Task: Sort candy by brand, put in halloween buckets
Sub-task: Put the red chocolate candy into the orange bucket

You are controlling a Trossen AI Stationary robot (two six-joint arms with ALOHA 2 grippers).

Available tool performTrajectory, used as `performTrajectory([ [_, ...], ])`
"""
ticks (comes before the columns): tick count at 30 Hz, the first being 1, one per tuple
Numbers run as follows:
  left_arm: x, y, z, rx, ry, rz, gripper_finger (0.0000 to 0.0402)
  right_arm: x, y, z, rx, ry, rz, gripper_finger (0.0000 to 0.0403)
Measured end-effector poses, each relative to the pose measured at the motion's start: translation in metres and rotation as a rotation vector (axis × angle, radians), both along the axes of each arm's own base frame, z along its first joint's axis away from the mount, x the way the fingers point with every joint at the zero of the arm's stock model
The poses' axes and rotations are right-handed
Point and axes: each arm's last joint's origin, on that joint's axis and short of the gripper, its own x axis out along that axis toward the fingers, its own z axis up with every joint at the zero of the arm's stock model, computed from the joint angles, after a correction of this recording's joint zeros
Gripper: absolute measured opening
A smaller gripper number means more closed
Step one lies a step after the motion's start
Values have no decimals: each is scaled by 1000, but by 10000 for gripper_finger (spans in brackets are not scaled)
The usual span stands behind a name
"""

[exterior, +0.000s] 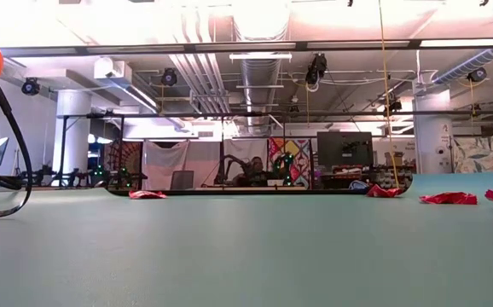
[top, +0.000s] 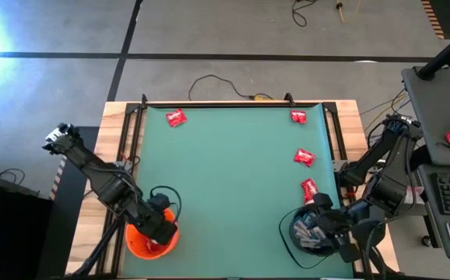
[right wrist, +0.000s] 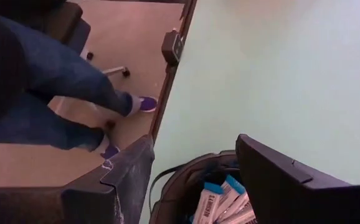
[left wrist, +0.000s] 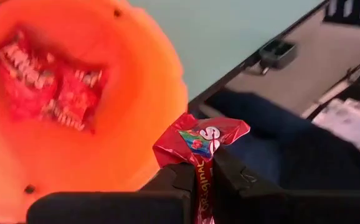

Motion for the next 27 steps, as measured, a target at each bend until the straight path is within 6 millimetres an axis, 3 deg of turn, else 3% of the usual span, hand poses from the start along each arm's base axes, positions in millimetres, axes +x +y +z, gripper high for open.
performTrajectory([
  [8,0,-8,-17,-108,132,-140,3,7,-10,2,10,0,-52,219],
  [12,4,2,-3,-78,40,-172,3,11,-26,8,13,3,-115,219],
  [15,-2,13,-2,-17,111,-163,4,16,-41,15,22,-6,-176,219],
  [19,6,2,-4,-37,5,-179,4,18,-50,17,47,-5,-232,219],
  [21,13,-4,-13,-19,-18,-184,4,18,-50,17,53,1,-241,219],
  [27,15,-10,-56,117,181,-279,4,23,-44,10,42,38,-266,219],
])
